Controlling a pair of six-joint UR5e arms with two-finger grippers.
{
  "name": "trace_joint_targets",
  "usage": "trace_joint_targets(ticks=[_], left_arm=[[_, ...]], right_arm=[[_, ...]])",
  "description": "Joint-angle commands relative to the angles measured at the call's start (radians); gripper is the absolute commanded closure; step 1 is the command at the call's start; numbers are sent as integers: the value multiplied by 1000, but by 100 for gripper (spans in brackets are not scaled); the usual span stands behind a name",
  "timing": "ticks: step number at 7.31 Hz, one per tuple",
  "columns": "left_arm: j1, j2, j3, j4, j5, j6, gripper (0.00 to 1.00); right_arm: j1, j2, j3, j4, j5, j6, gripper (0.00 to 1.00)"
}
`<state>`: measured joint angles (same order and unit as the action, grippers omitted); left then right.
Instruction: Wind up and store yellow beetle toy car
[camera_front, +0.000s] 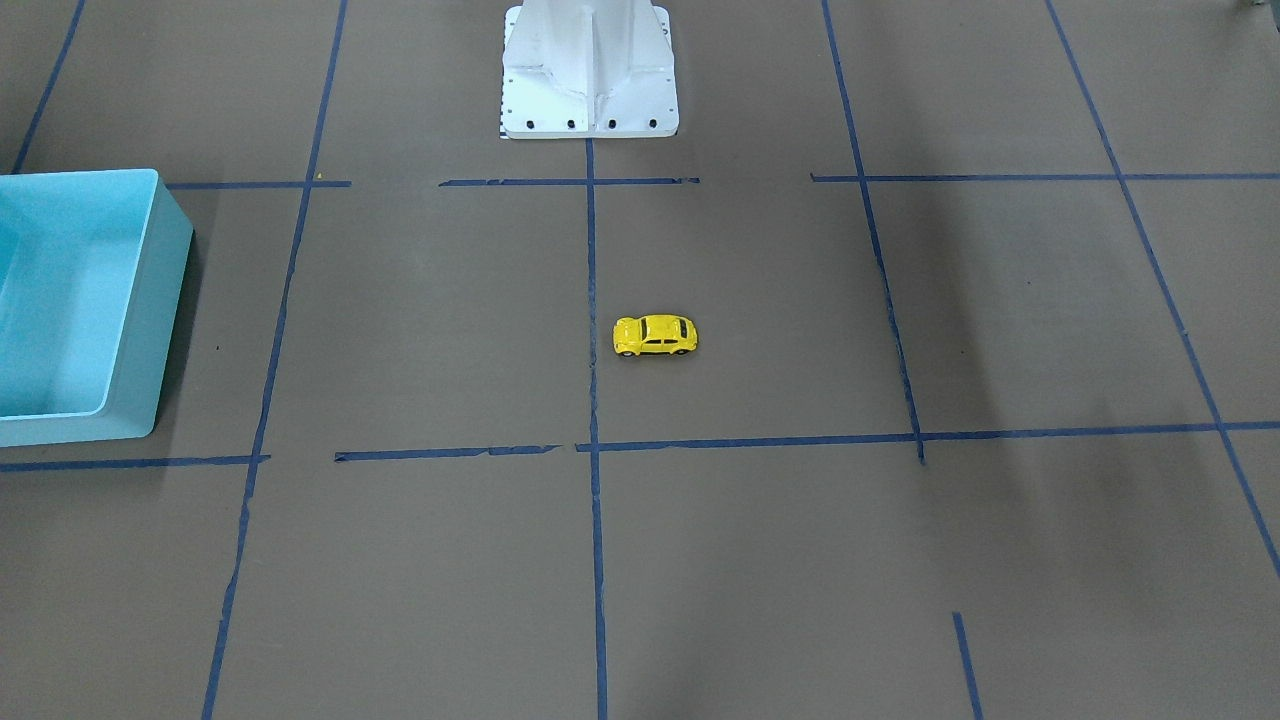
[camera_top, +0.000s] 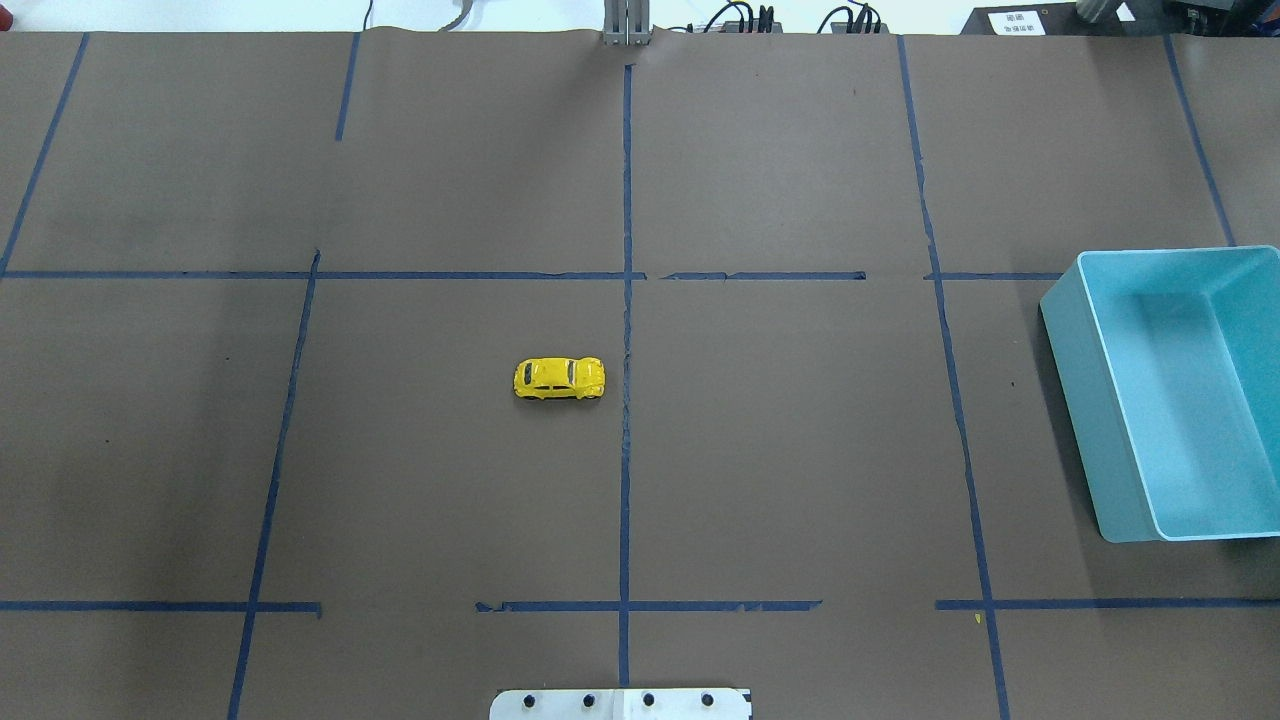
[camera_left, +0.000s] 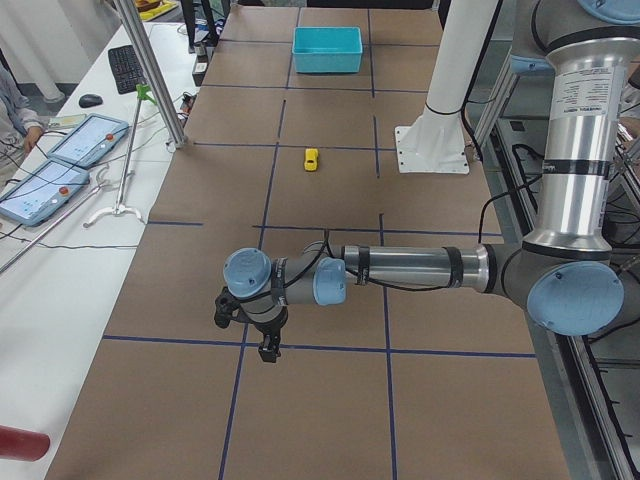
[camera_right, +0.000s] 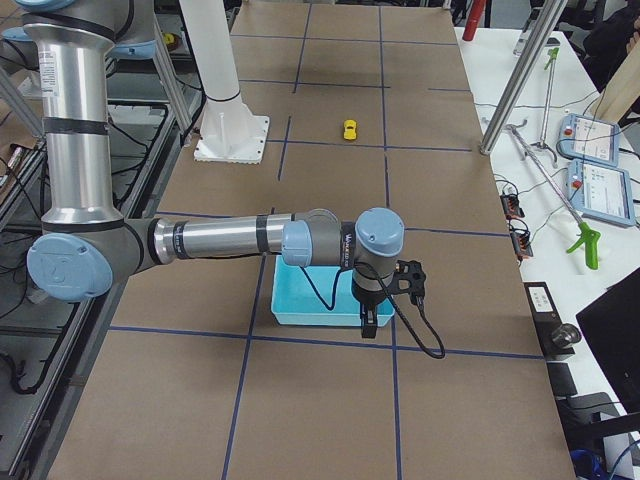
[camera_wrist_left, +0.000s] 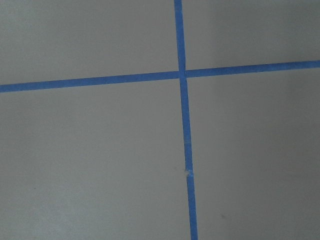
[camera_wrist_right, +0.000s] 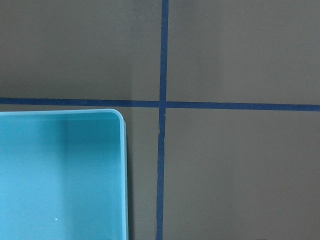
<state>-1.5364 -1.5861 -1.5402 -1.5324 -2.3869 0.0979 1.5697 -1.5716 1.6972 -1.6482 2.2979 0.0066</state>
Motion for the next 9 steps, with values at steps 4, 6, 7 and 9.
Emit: trace_joint_targets(ticks=[4, 6, 7, 9], left_arm=[[-7, -11, -14, -2, 0, 0, 0], [-7, -12, -26, -2, 0, 0, 0], [1, -21, -23, 0, 9, -4, 0], [-1, -43, -47, -6, 15, -17, 0]], right_arm=[[4, 5, 12, 1, 3, -2, 0], [4, 5, 10, 1, 3, -3, 0], [6, 5, 12, 1, 3, -4, 0], [6, 4, 10, 1, 5, -3, 0]])
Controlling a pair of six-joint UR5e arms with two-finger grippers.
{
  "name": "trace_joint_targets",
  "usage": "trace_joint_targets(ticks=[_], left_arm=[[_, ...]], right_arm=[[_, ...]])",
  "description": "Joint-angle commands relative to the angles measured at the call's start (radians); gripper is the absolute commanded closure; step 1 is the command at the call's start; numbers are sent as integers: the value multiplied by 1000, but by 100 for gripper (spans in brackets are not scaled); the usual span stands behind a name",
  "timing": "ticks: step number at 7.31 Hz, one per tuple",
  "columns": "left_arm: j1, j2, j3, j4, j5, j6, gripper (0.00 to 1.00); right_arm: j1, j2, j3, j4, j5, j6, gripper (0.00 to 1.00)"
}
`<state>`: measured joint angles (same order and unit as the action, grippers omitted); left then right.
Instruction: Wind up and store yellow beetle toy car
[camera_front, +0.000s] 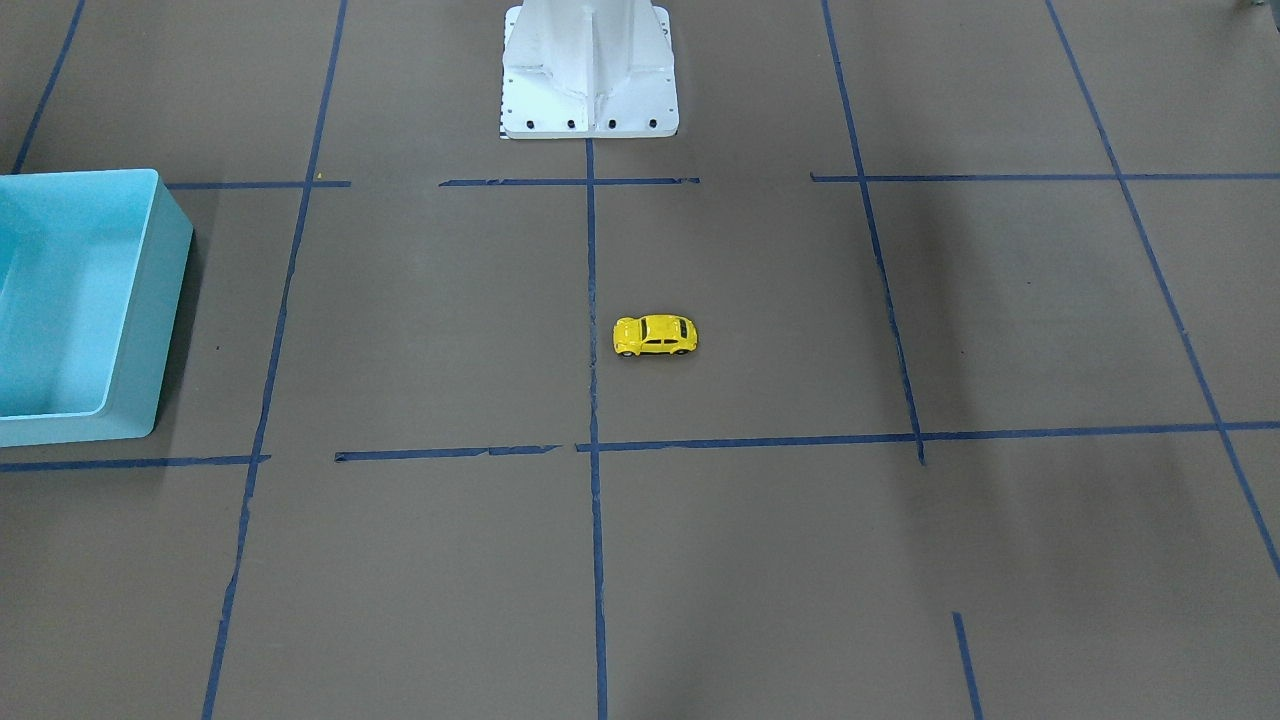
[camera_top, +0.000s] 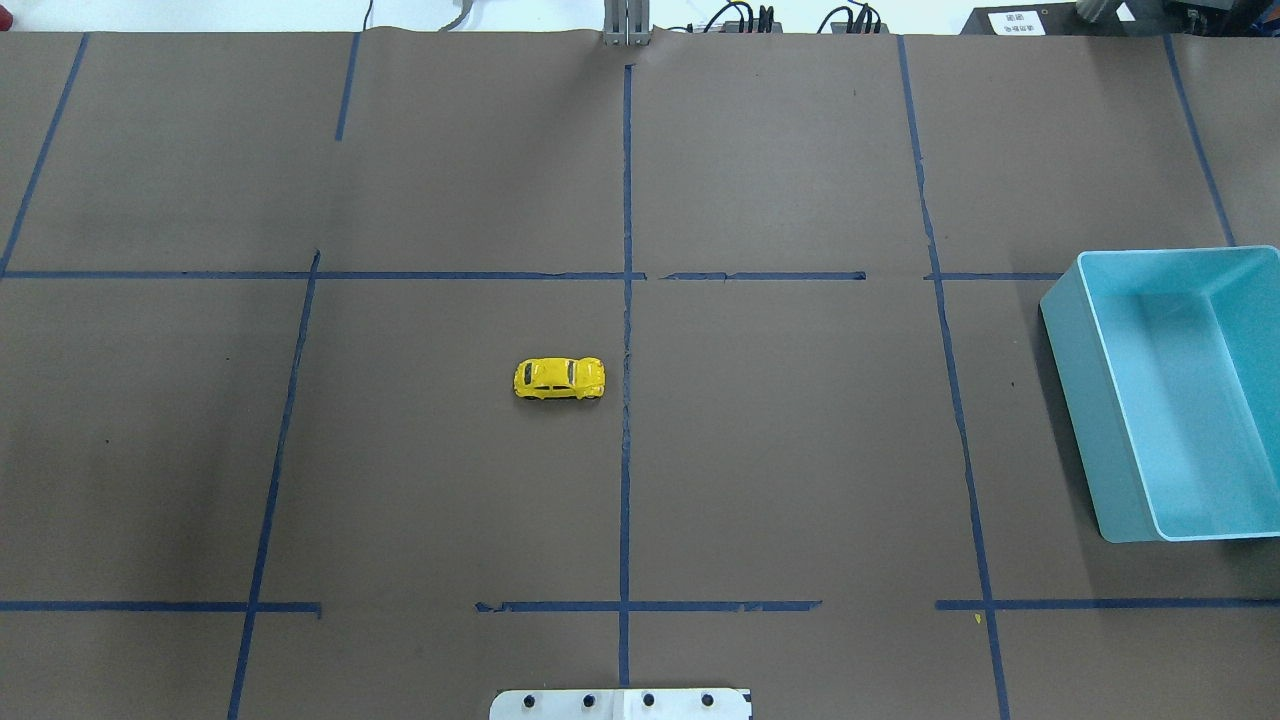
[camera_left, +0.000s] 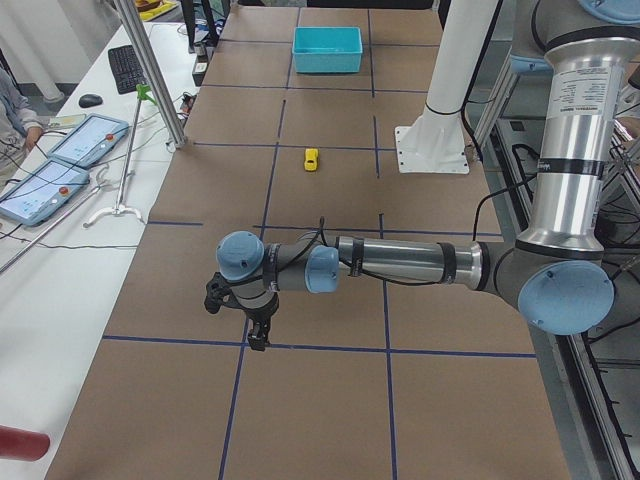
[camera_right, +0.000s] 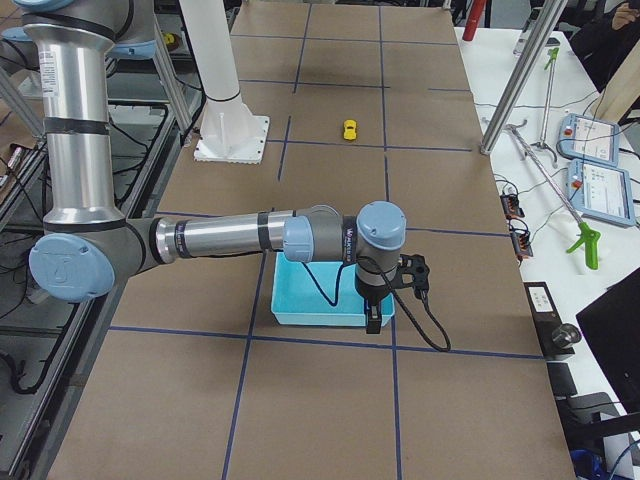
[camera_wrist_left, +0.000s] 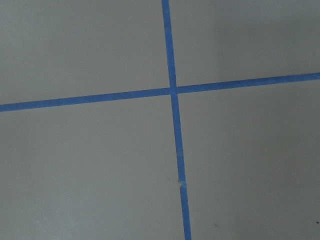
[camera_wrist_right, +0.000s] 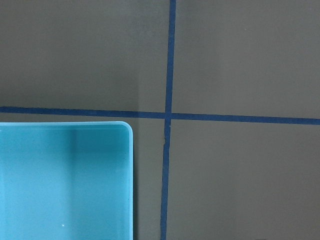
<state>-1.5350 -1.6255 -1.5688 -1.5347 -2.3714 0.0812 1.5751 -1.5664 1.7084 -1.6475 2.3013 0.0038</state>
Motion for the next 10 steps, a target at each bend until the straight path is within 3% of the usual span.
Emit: trace_joint_targets(ticks=[1, 4, 8, 10], left_arm=[[-1, -10, -39, -5, -8, 0, 0], [28, -20, -157, -49, -86, 0, 0], [361, -222, -325, -117, -74, -3, 0], [539, -376, -320, -117, -72, -3, 0]], right_arm=[[0, -1, 0, 0, 0, -1, 0], [6, -3, 13, -2, 4, -1, 0], [60, -7, 25, -2, 10, -1, 0], [62, -17, 30, -2, 10, -2, 0]])
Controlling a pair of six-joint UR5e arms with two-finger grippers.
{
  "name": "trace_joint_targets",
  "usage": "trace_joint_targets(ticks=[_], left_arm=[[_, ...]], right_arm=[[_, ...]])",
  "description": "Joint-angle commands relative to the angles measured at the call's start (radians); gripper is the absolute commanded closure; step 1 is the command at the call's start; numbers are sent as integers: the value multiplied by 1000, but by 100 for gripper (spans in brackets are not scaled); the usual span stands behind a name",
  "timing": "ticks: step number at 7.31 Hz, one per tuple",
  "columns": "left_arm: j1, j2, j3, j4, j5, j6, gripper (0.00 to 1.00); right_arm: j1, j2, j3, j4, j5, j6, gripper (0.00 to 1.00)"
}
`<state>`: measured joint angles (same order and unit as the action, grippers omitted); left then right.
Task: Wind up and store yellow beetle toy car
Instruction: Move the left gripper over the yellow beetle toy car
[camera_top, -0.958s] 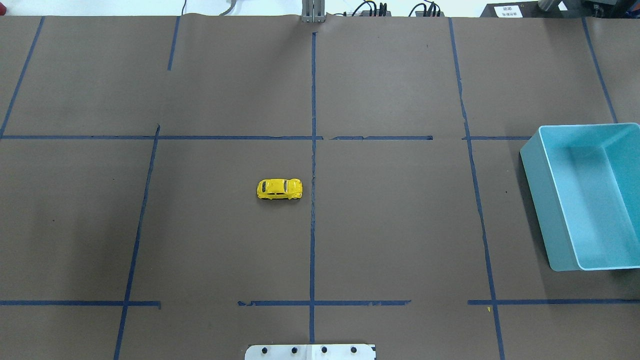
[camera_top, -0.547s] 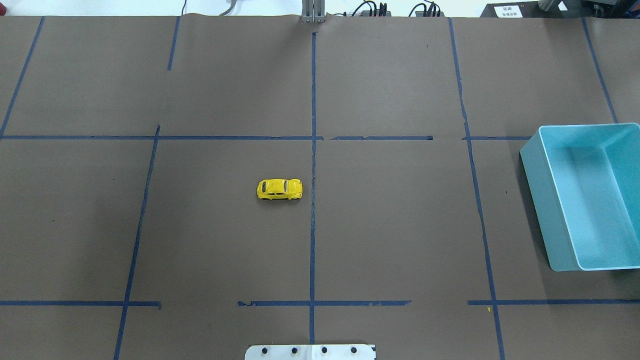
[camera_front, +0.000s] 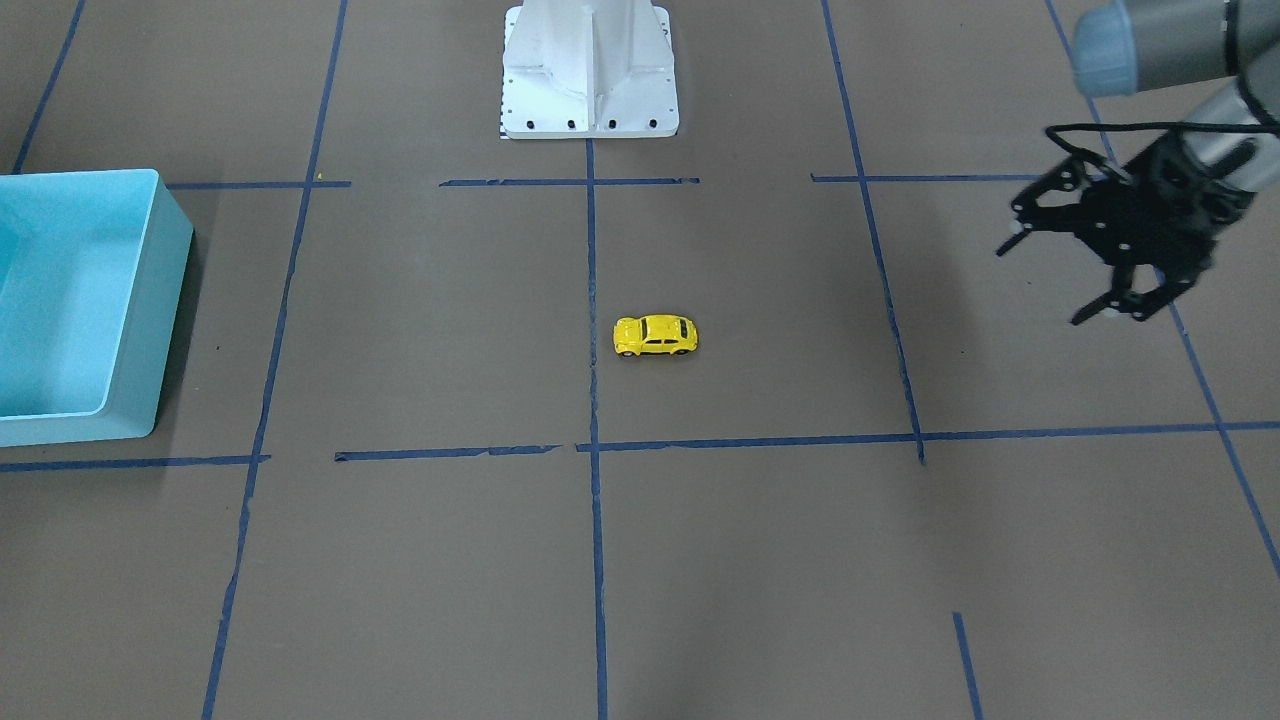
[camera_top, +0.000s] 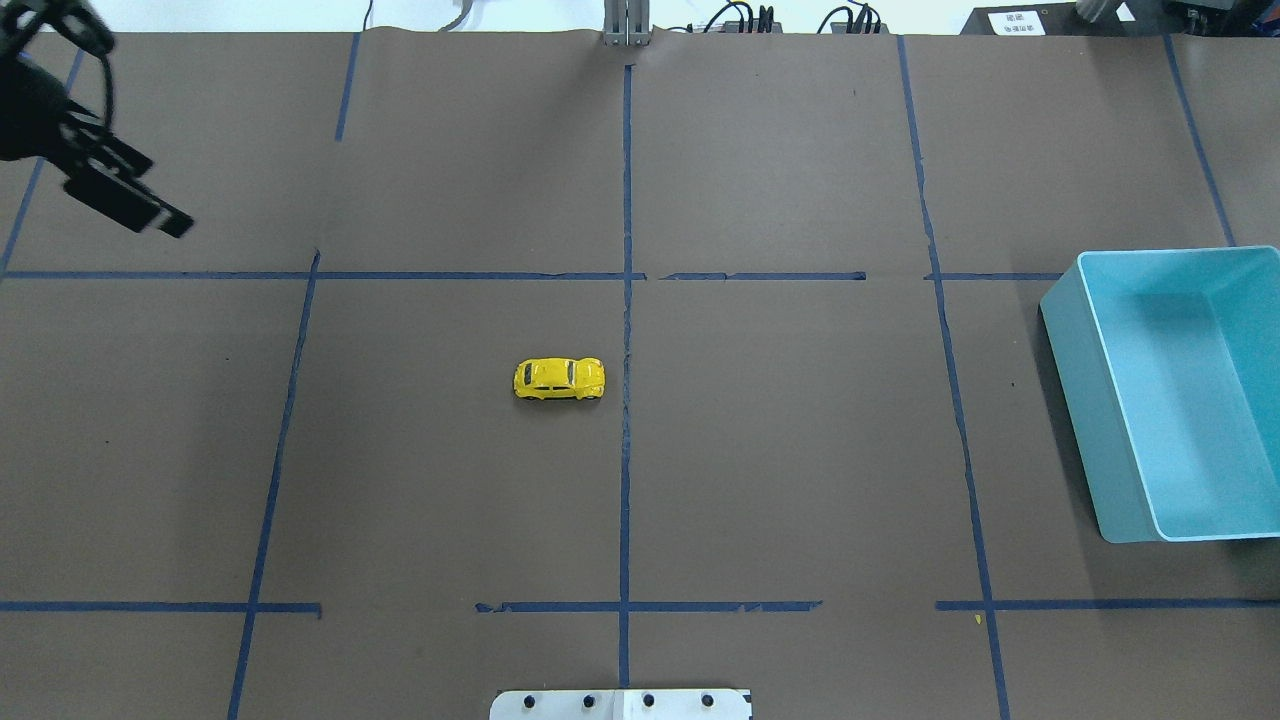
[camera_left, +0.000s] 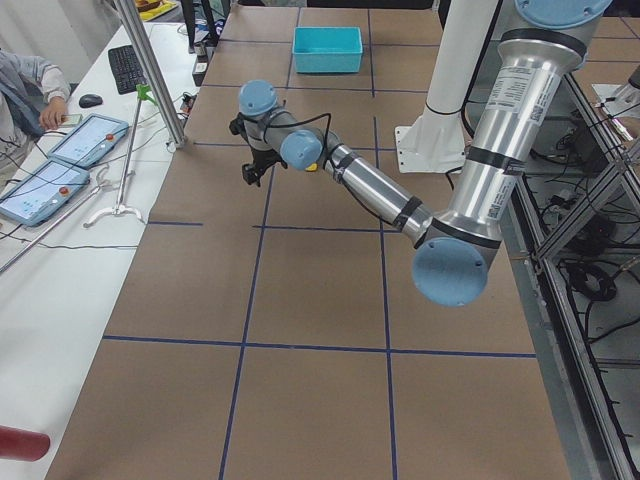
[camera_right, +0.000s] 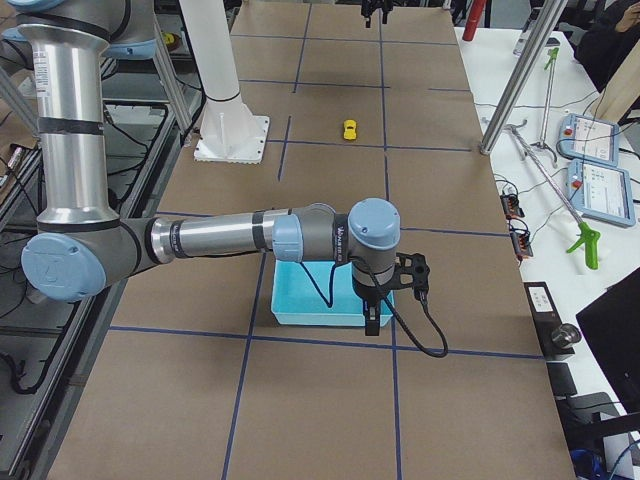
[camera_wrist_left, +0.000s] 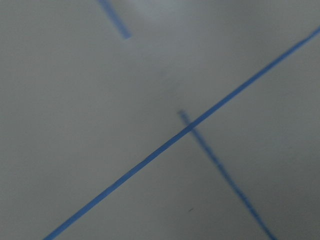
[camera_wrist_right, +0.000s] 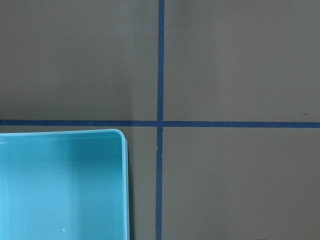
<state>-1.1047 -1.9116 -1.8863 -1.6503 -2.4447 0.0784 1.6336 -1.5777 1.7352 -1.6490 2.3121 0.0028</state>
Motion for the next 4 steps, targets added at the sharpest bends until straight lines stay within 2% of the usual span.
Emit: trace_joint_targets(ticks=[1, 3, 4], left_arm=[[182, -165, 19, 1, 36, 3, 0], [360, -301, 73, 13, 212, 4, 0], [415, -385, 141, 15, 281, 7, 0]], right_arm=[[3, -5, 3, 0, 0, -1, 0], [11, -2, 15, 0, 0, -1, 0], [11, 4, 17, 0, -3, -1, 0]])
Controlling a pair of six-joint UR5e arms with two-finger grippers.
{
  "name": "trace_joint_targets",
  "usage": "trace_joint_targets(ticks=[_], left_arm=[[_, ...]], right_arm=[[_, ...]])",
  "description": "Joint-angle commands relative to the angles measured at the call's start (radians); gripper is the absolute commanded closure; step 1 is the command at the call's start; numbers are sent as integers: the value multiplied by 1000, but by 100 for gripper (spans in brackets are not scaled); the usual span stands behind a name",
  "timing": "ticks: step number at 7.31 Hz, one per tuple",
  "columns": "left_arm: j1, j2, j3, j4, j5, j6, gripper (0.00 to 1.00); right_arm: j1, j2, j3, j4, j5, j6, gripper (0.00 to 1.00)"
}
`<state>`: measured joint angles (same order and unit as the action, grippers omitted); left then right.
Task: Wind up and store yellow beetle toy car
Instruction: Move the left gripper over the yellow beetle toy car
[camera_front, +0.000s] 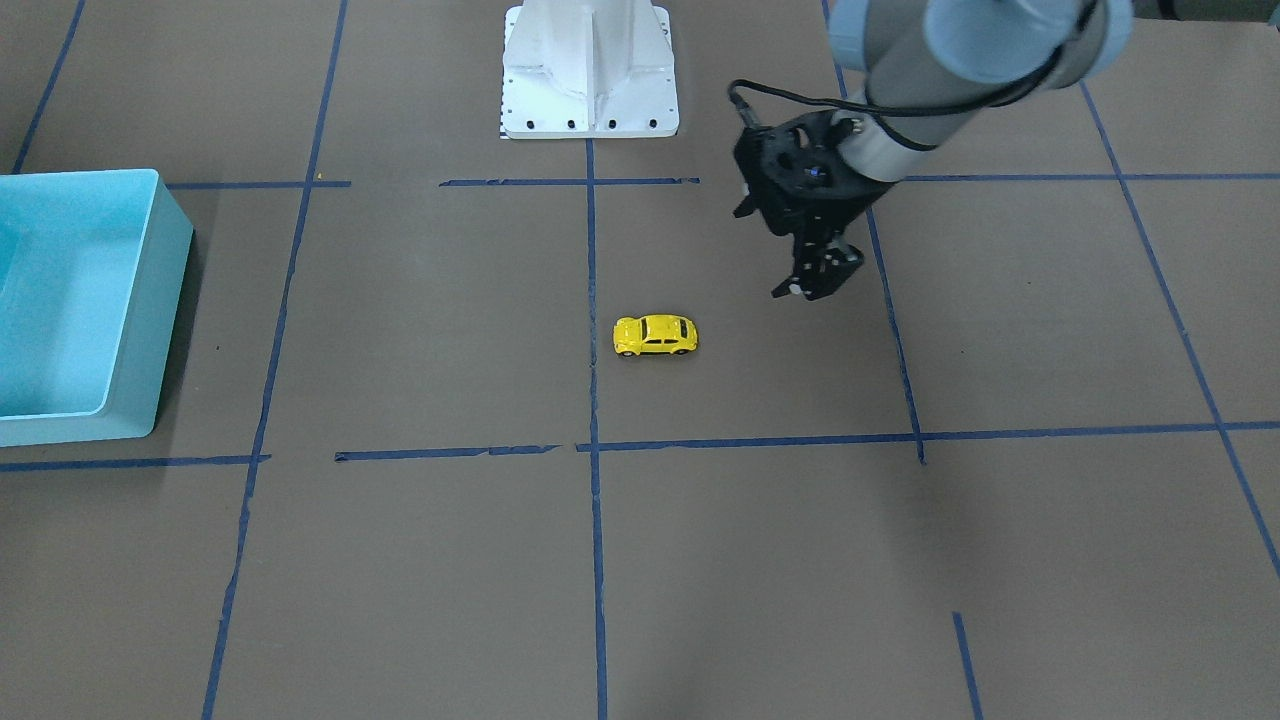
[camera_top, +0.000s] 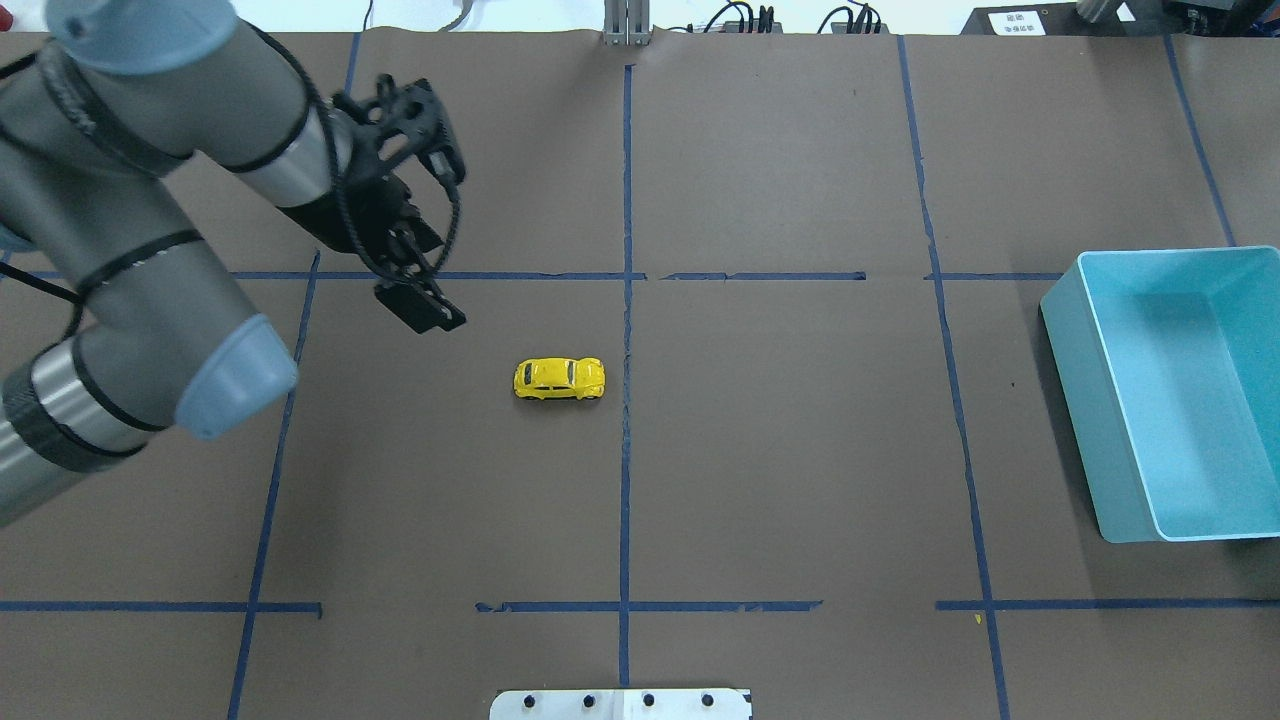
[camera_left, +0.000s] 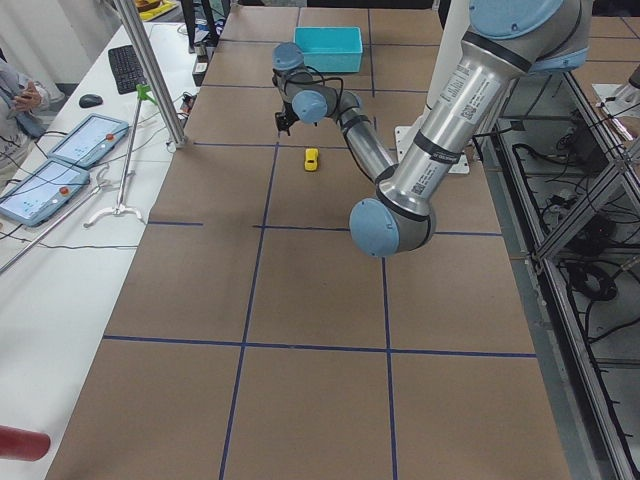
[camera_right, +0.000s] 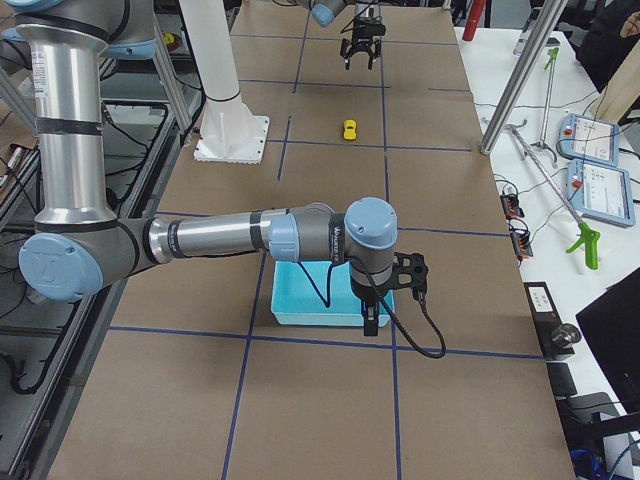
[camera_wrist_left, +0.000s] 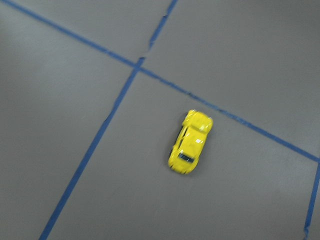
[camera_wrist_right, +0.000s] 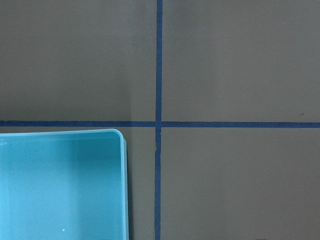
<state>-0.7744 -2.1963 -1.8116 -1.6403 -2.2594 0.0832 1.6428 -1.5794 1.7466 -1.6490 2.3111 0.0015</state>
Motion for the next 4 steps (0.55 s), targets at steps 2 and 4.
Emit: trace_joint_targets(ticks=[2, 4], left_arm=[[127, -200, 184, 28, 144, 106, 0], [145, -162, 190, 76, 222, 290, 0]], right_arm=[[40, 4, 22, -2, 1, -2, 0], [45, -2, 22, 0, -1, -2, 0]])
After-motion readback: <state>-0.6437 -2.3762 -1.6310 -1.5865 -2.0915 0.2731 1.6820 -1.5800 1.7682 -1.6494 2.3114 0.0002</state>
